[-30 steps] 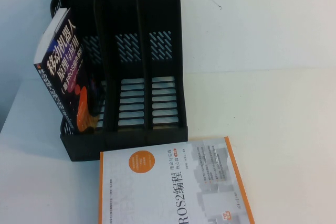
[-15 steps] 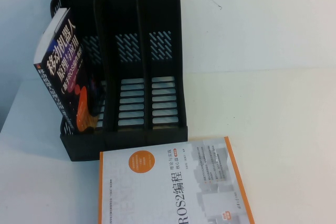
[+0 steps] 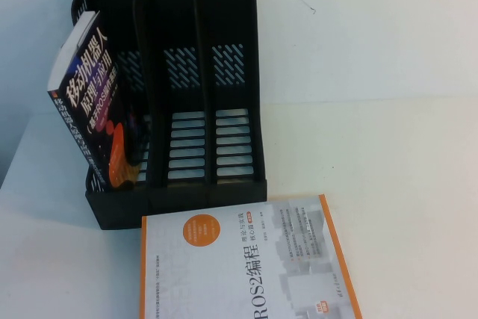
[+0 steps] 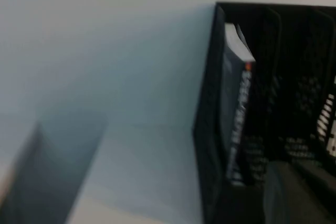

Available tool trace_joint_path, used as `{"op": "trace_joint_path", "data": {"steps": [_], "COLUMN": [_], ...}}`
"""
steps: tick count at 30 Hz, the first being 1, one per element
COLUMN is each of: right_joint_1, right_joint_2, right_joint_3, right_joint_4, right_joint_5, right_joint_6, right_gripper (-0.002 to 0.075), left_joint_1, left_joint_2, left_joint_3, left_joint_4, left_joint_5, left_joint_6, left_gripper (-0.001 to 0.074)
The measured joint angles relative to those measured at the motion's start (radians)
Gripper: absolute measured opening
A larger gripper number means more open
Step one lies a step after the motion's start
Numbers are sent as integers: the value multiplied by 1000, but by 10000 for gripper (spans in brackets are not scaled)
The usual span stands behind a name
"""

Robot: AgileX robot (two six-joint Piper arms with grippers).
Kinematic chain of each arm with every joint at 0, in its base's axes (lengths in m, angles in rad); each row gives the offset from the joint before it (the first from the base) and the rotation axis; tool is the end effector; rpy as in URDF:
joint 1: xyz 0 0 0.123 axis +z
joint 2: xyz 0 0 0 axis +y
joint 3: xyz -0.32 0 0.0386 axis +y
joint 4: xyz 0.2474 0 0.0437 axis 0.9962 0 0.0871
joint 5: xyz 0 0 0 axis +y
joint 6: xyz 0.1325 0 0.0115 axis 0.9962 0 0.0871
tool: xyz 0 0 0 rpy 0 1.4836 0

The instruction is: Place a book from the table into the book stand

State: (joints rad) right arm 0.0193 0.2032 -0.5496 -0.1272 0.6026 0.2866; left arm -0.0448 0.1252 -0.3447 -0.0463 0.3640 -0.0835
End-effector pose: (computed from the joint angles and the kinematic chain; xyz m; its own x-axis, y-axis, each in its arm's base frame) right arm 0.0433 -0.0087 0.3286 -0.1524 0.1773 -0.9723 0.0805 0.9827 0.1665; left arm 0.0519 -0.0045 0.2901 -0.0641 -0.1237 -0.9902 0.0535 0.9904 -0.1272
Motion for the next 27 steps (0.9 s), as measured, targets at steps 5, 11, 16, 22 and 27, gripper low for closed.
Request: {"op": "trace_joint_path", "data": {"steps": [5,11,16,22,27], "right_joint_1": [0,0,9,148,300], "right_joint_2": [233,553,816,1094,1285], "right_joint_3": [-18,-20,-20,-23,-80], "right_joint_4": [249,593,773,831,849], "right_joint_5": [104,98,-20,-168,-236], "right_joint_6": [-116,-426,-610,-683,-688], "right_gripper": [8,8,8,8,8], "left_joint_1": [0,0,0,0,0], "left_joint_2": [136,383,582,746,825], "left_joint_3": [0,-14,-37,-39,-39], "left_joint_4": [-356,-581,-747,-1006,-1084], "left_joint_5": [94,253,288,306,274], "left_joint_6": [63,347,519,737,804], "left_gripper": [-3,-3,-3,-3,-3]}}
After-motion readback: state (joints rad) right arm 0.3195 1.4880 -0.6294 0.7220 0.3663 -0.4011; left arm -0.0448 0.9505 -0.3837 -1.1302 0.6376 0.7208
